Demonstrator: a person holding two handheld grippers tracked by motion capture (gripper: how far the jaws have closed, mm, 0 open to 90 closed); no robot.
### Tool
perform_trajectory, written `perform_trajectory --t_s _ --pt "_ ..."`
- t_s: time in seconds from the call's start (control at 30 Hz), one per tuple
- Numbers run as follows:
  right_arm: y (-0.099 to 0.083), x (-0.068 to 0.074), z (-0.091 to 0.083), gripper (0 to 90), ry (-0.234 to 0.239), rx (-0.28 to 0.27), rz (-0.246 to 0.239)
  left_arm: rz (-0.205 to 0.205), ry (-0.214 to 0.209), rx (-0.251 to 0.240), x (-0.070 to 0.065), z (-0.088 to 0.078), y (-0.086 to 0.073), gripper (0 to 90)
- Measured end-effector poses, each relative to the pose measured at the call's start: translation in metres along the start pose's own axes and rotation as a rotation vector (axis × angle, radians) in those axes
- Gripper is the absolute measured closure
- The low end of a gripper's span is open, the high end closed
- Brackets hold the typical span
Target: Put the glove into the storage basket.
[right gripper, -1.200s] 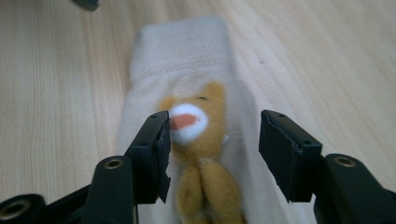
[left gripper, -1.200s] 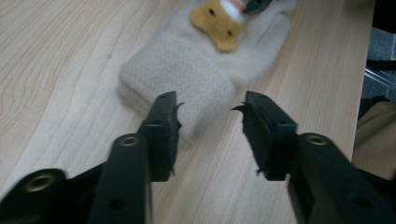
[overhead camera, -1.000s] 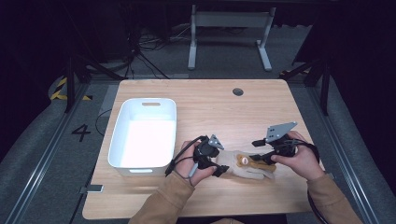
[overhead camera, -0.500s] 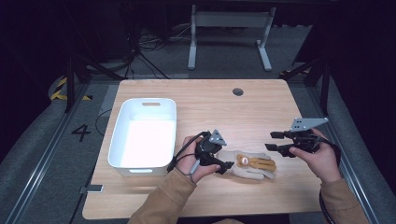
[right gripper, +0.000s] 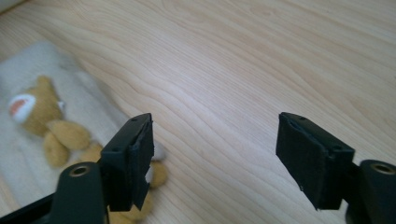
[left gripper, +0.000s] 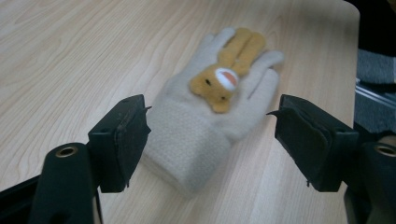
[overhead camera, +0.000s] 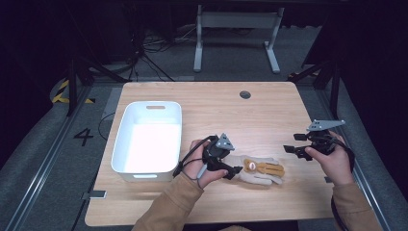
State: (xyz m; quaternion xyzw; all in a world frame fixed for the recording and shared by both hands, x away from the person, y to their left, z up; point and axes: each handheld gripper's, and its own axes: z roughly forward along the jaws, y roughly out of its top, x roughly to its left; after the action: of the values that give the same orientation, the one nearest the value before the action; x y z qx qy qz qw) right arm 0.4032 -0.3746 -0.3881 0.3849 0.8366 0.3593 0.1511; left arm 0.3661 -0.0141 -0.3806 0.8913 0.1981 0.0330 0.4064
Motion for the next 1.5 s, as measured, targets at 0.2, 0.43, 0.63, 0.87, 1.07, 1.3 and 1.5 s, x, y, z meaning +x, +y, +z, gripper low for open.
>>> perform_trajectory --t_s 0.2,0.43,0.63,0.87,1.07,1.3,1.5 --pt "-0.007 -0.009 0.002 22.8 0.004 0.054 0.028 0.006 -0.007 0.013 0.0 0.001 0.005 24.6" --pt "-0.006 -0.005 0.005 44.9 0.034 0.081 -0.06 0.017 0.005 0.021 0.009 0.011 0.009 38.9" --pt "-0.006 -0.004 0.005 42.1 0.059 0.126 -0.075 0.076 -0.048 0.041 -0.001 0.025 0.014 34.3" --pt "-0.006 -0.006 0.001 36.7 0.064 0.101 -0.062 0.12 -0.077 0.065 -0.006 0.045 0.015 20.8" --pt "-0.007 -0.008 0.001 34.6 0.072 0.09 -0.051 0.106 -0.075 0.093 -0.001 0.053 0.014 20.8" --pt "-0.01 -0.005 -0.002 32.9 0.071 0.087 -0.041 0.145 -0.069 0.13 0.006 0.057 0.012 20.9" --pt "-0.021 -0.005 -0.013 31.9 0.057 0.082 -0.024 0.188 -0.104 0.132 0.011 0.059 0.012 21.0"
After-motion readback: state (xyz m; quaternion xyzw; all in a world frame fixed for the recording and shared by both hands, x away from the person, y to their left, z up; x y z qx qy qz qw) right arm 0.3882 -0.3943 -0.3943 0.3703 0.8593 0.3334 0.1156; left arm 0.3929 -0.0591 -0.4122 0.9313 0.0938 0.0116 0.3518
